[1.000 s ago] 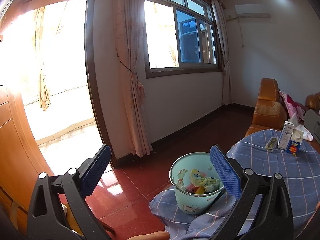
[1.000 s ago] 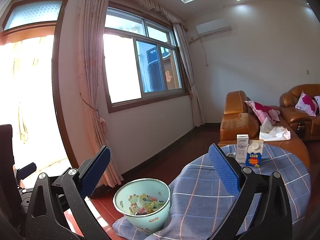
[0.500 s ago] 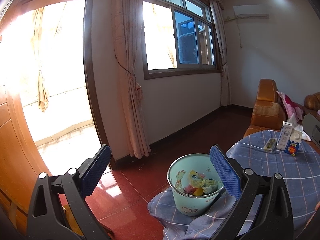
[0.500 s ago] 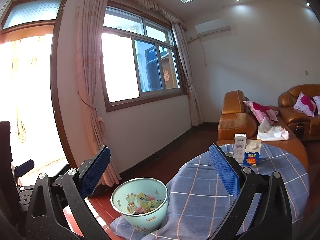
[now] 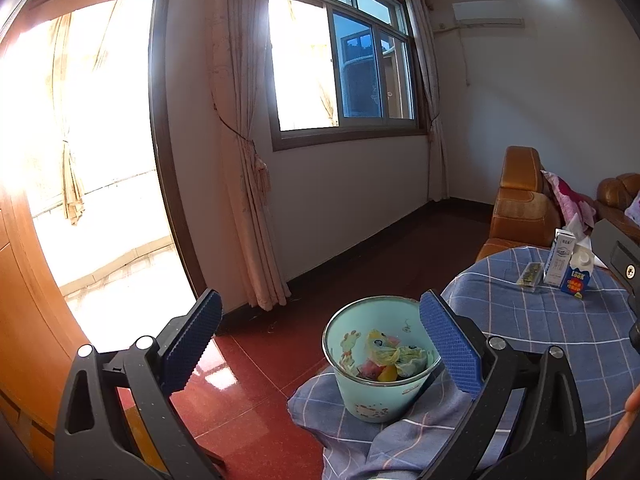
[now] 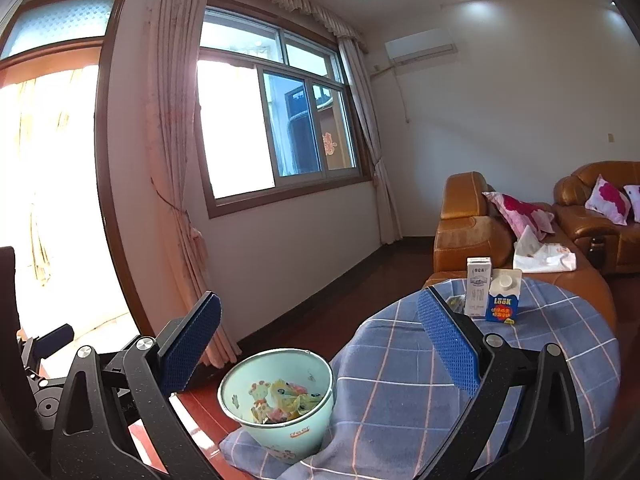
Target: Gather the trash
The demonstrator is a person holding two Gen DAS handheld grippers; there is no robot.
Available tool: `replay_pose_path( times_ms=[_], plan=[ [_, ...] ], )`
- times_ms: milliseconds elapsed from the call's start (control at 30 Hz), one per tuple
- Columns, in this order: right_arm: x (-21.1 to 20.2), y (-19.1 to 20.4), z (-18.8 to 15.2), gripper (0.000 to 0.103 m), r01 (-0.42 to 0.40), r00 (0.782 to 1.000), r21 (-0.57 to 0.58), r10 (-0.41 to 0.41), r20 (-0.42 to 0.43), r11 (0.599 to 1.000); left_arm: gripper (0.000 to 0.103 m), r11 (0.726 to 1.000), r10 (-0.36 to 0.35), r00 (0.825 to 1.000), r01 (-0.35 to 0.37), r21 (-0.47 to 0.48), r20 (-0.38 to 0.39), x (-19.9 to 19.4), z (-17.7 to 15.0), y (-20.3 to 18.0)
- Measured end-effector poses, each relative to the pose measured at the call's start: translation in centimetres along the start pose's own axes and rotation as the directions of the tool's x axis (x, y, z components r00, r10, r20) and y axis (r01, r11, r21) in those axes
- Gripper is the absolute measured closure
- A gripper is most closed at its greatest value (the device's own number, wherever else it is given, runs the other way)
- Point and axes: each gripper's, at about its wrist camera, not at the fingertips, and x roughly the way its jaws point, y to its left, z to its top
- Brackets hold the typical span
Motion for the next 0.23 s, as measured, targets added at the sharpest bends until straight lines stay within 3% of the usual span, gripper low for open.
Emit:
replay_pose_path(
  times_ms=[233],
  plan=[
    [0.7,-1.2,-0.4,0.006,0.035,0.999,0.026,-0.035,-0.016,0.999,0.006,1.0,-0.005,1.0,0.005,-0.009,0.002,0.1,-0.1,-0.2]
  ],
)
